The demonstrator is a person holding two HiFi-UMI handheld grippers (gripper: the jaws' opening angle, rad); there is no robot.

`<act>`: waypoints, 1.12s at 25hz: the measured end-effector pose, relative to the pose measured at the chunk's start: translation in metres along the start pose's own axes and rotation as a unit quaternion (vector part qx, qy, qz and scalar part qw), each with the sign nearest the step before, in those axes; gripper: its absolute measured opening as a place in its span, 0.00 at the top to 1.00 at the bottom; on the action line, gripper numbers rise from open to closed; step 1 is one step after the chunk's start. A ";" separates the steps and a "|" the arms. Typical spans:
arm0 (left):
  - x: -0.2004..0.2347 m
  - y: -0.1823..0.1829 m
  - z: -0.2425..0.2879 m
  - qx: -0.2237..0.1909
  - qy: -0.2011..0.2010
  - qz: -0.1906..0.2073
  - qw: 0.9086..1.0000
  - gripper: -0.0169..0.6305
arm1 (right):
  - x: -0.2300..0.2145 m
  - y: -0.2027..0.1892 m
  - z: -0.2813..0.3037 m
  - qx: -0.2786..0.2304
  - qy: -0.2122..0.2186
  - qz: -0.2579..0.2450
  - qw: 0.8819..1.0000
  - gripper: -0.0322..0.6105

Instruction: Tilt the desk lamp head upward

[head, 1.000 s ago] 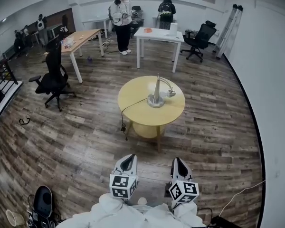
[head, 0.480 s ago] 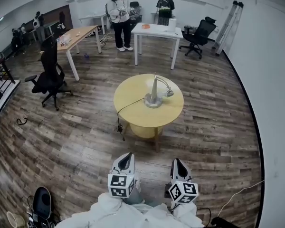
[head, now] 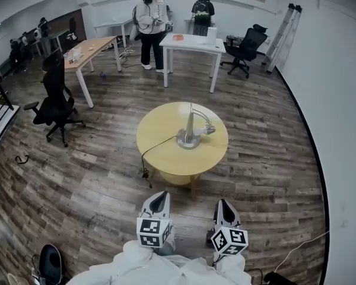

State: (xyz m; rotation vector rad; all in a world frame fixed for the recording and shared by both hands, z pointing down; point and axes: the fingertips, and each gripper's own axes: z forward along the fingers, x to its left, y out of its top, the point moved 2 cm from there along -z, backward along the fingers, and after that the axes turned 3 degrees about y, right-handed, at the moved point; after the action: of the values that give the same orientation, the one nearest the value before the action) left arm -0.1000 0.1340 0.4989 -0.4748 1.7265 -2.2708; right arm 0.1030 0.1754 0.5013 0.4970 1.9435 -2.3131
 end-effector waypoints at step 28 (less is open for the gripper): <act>0.092 0.063 0.211 0.019 -0.018 0.008 1.000 0.98 | -0.037 0.039 0.218 0.008 -0.033 0.009 0.999 0.93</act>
State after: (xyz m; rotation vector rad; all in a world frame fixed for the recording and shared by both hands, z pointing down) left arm -0.0995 -0.1043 0.4995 -0.4889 1.6603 -2.2670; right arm 0.1057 -0.0492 0.5066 0.4325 1.8849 -2.3052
